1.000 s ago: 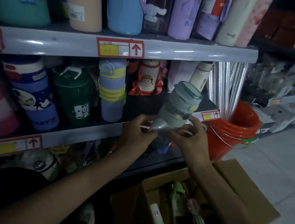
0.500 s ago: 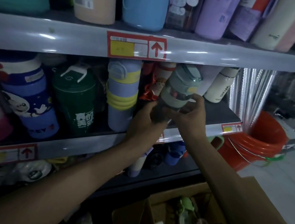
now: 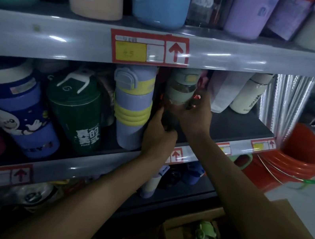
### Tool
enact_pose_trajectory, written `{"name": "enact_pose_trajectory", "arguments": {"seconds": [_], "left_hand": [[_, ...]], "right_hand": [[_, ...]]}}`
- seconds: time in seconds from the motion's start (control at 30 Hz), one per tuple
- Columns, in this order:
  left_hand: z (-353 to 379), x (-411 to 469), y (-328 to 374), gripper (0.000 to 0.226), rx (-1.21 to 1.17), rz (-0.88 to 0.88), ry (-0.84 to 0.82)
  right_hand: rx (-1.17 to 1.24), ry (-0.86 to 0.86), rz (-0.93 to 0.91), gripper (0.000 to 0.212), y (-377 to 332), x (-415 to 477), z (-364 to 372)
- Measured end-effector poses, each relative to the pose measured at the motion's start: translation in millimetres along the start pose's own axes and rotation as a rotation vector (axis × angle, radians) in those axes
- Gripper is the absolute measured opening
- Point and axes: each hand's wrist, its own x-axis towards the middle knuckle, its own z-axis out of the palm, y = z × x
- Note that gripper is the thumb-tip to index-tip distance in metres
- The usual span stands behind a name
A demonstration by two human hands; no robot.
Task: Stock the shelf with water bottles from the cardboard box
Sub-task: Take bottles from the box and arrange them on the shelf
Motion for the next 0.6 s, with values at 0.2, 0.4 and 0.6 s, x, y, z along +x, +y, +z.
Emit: {"name": "enact_pose_trajectory", "arguments": {"seconds": [0.2, 0.4, 0.6], "left_hand": [[-4, -1, -1, 0.066, 0.039, 0.001, -0.023], [-6, -3, 2, 0.073, 0.054, -0.004, -0.053], [-14, -17, 8, 0.06, 0.078, -0.02, -0.102]], "right_hand": [[-0.023, -0.006, 0.007, 0.069, 3, 3, 4], [-0.1, -0.065, 0.03, 0.072, 16, 7, 2], [-0.289, -0.154, 0.042, 0.057, 24, -7, -34]]}}
